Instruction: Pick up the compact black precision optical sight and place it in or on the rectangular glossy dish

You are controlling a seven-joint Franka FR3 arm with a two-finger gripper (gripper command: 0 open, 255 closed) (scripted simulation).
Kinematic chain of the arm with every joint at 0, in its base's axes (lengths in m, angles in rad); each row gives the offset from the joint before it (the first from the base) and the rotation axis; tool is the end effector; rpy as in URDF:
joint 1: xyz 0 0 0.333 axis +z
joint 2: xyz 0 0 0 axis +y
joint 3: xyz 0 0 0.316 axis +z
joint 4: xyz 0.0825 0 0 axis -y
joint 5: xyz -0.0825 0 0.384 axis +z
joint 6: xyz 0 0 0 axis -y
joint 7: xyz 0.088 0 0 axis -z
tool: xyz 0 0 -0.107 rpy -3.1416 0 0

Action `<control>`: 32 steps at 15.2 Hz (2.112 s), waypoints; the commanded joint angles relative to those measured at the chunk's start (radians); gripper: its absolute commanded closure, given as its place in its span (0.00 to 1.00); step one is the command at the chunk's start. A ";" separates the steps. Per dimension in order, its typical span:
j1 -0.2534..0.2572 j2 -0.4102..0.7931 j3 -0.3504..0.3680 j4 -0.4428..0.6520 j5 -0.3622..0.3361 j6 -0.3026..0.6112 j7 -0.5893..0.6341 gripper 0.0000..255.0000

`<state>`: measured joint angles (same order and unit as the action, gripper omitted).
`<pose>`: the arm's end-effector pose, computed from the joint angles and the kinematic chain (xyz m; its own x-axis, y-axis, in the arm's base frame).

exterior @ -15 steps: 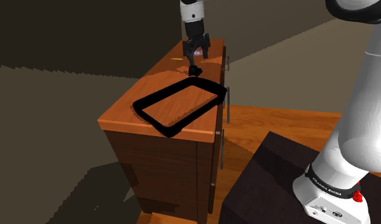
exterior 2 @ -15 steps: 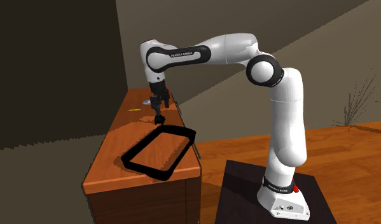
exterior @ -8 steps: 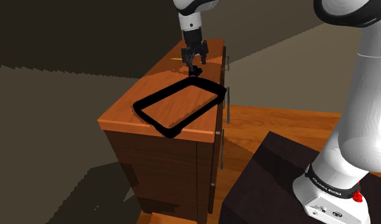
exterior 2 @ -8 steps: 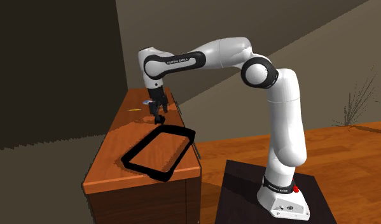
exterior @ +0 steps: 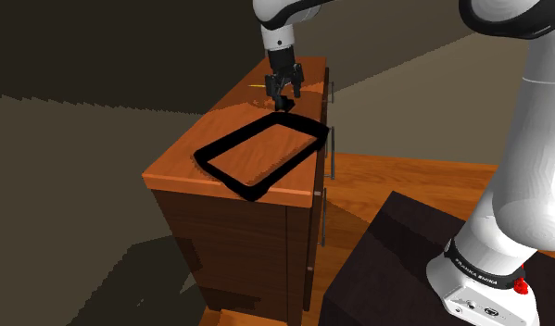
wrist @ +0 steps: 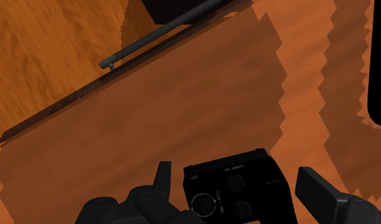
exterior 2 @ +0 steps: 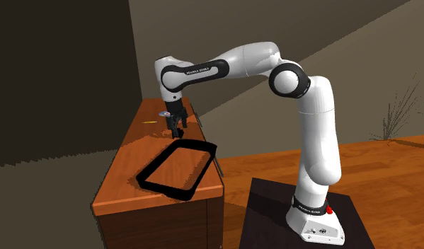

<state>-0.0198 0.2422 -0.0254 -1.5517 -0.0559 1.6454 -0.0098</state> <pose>0.6190 -0.0321 0.4969 0.9884 -0.0309 -0.1486 -0.0223 -0.9980 0.0591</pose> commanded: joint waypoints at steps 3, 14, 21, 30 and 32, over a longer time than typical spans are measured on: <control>0.000 0.000 0.000 0.000 0.000 0.000 0.000 1.00; 0.000 0.001 0.000 0.041 0.000 -0.040 -0.002 1.00; 0.001 0.011 0.000 0.150 0.000 -0.139 -0.007 1.00; 0.001 0.049 -0.001 0.328 0.000 -0.278 -0.015 1.00; 0.001 0.063 -0.001 0.376 0.000 -0.312 -0.017 1.00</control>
<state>-0.0177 0.2986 -0.0254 -1.1997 -0.0555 1.3507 -0.0237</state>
